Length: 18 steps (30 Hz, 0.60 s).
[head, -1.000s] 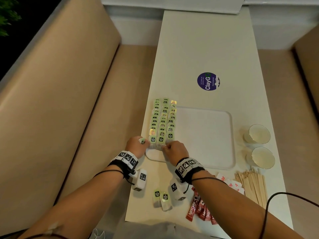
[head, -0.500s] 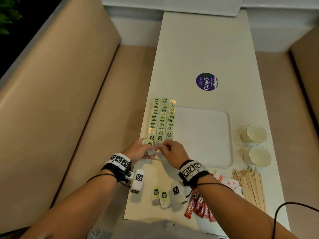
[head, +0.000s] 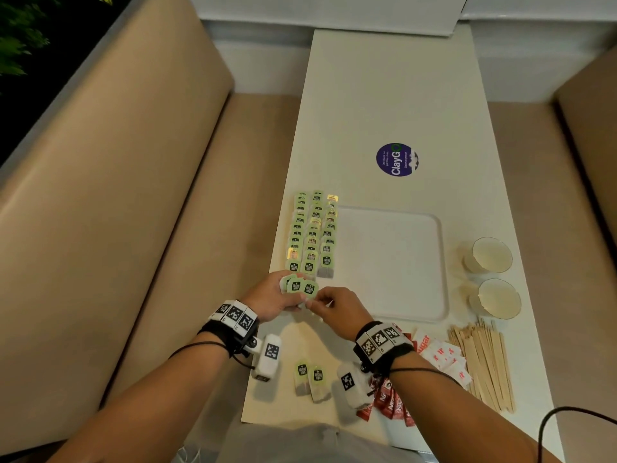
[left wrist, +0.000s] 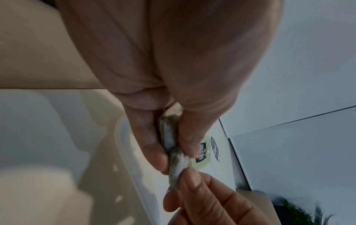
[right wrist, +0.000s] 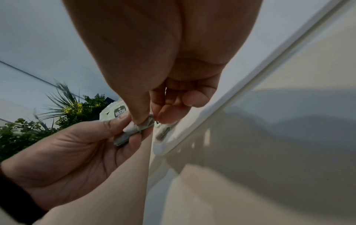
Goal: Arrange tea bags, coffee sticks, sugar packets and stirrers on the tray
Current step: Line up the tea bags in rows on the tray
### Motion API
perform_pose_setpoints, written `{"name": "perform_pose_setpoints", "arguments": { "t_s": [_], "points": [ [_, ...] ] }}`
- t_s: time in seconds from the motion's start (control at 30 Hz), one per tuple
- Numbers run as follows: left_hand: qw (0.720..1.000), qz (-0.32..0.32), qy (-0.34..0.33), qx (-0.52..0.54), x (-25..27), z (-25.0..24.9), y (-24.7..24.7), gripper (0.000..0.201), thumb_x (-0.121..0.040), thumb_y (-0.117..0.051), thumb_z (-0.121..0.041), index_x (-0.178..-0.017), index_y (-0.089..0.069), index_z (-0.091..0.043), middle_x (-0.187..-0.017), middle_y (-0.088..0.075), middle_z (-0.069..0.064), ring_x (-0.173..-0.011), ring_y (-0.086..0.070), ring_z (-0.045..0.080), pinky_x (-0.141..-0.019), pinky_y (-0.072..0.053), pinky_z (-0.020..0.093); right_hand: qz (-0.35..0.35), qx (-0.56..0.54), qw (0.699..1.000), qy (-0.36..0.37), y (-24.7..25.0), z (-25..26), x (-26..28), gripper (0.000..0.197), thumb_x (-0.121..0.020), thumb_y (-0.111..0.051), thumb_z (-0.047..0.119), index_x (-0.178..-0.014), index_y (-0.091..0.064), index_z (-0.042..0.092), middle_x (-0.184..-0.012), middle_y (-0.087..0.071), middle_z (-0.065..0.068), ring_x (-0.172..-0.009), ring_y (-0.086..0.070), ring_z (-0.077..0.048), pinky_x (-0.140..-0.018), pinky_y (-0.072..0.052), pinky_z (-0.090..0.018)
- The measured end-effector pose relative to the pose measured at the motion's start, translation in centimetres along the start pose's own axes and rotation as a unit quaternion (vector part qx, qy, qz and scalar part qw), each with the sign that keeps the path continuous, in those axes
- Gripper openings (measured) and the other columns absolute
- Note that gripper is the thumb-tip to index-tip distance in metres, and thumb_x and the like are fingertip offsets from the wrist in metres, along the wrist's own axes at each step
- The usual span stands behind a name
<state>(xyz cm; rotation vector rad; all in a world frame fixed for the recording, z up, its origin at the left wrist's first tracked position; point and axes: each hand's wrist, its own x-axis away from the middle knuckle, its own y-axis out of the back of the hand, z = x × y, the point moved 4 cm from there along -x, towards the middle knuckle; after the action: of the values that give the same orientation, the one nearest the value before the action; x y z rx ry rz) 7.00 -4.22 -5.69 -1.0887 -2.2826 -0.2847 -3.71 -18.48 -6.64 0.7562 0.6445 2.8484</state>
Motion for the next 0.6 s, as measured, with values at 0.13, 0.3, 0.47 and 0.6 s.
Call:
{"name": "perform_pose_setpoints", "arguments": {
  "t_s": [0.13,0.3,0.47,0.6],
  "points": [
    [1.000,-0.010,0.008,0.014,0.0,0.2,-0.3,0.033,-0.090,-0.069,0.003,-0.118,-0.066,-0.013,-0.116,-0.071,0.016,-0.097,-0.072,0.024,-0.078,-0.061,0.033,-0.003,-0.005,1.000,-0.001,0.0,-0.4,0.3,0.024,-0.095,-0.066,0.041,-0.083,-0.070,0.020,-0.070,-0.063,0.011,-0.067,-0.060,-0.006,-0.064,-0.044,-0.022],
    [1.000,-0.018,0.025,0.000,-0.5,1.2,-0.4,0.040,-0.092,-0.069,-0.005,-0.131,-0.060,-0.009,-0.116,-0.072,0.016,-0.097,-0.072,0.023,-0.080,-0.060,0.031,0.000,0.000,1.000,-0.014,0.4,-0.9,0.2,0.019,-0.097,-0.064,0.033,-0.085,-0.070,0.020,-0.070,-0.063,0.010,-0.069,-0.060,-0.011,-0.071,-0.049,-0.028],
    [0.998,-0.059,0.030,0.012,-1.4,1.1,-0.4,0.029,-0.095,-0.066,-0.006,-0.123,-0.060,-0.006,-0.109,-0.072,0.015,-0.091,-0.072,0.024,-0.083,-0.060,0.035,-0.031,0.003,0.999,-0.012,1.7,-0.4,-1.0,0.023,-0.098,-0.061,0.033,-0.084,-0.068,0.016,-0.074,-0.064,0.006,-0.072,-0.062,-0.014,-0.068,-0.046,-0.027],
    [0.997,-0.070,0.045,-0.001,-1.8,0.9,0.0,0.019,-0.091,-0.065,0.002,-0.109,-0.064,-0.006,-0.098,-0.070,0.013,-0.088,-0.069,0.023,-0.082,-0.060,0.035,-0.060,0.019,0.998,-0.023,3.1,-0.4,-2.3,0.025,-0.099,-0.060,0.032,-0.086,-0.068,0.013,-0.082,-0.069,-0.002,-0.072,-0.059,-0.015,-0.062,-0.043,-0.022]
  ]
}}
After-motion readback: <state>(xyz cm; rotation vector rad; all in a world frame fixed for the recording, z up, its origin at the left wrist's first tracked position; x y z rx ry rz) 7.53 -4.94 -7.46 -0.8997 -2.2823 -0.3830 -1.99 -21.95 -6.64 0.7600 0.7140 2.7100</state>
